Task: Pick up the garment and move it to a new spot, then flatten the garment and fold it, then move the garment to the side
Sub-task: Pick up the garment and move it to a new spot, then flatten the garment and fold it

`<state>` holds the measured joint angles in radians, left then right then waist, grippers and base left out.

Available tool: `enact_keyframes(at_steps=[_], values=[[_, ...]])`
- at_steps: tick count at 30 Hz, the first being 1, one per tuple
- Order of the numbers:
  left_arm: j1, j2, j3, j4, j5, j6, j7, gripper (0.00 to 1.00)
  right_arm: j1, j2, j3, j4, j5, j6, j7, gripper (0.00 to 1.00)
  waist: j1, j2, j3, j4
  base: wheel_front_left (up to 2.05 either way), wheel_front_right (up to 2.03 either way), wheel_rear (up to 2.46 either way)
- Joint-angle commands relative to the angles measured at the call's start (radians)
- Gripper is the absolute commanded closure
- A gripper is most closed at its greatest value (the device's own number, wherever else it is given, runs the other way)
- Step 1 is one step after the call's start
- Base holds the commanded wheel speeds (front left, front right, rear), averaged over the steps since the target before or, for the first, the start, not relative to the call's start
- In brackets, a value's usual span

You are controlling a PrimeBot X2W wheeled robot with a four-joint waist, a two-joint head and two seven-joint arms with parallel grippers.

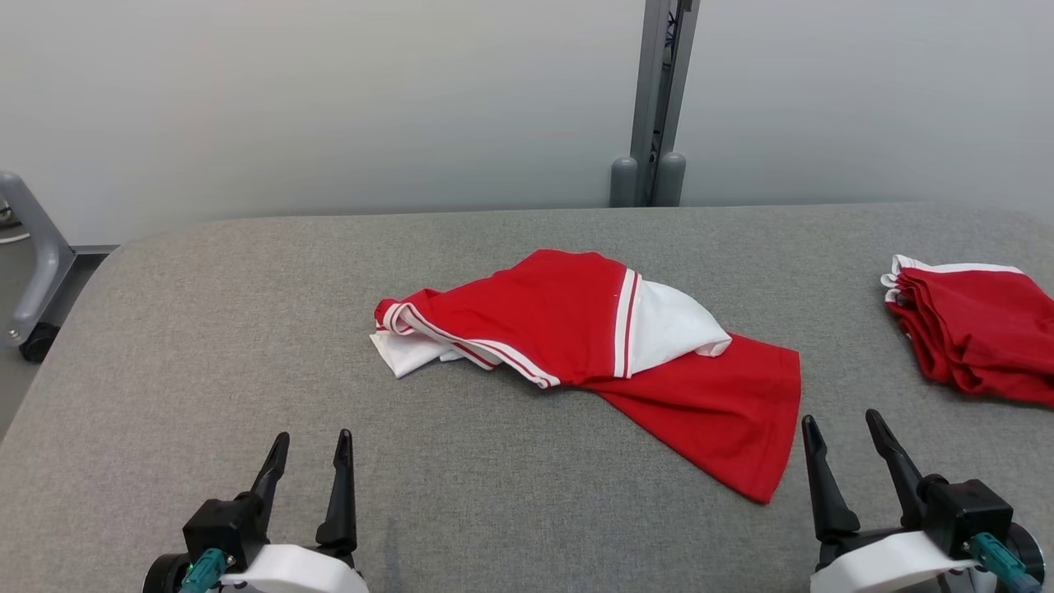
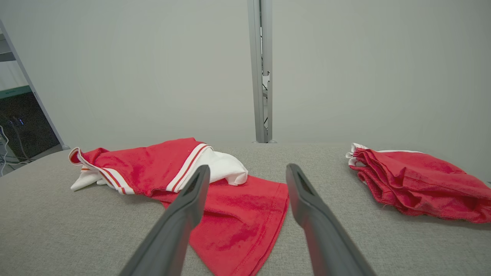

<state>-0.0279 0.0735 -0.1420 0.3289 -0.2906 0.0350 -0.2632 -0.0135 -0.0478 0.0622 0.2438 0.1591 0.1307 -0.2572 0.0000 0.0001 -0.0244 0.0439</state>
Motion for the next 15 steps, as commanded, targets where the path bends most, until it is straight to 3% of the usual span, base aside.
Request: enact_keyframes(at_steps=[1,15], values=[[-0.007,0.0,0.008,0.001,0.009,-0.008,-0.002,0.0,-0.009,-0.006,-0.006,0.002,-0.004,0.0,-0.006,0.0,0.0,-0.0001,0.001,0.0,0.0,0.0,0.0],[-0.012,-0.012,0.024,-0.008,0.032,-0.022,-0.002,0.0,-0.014,-0.006,-0.019,-0.009,-0.011,0.0,-0.006,0.0,0.0,-0.0001,0.017,0.011,0.0,0.0,0.0]])
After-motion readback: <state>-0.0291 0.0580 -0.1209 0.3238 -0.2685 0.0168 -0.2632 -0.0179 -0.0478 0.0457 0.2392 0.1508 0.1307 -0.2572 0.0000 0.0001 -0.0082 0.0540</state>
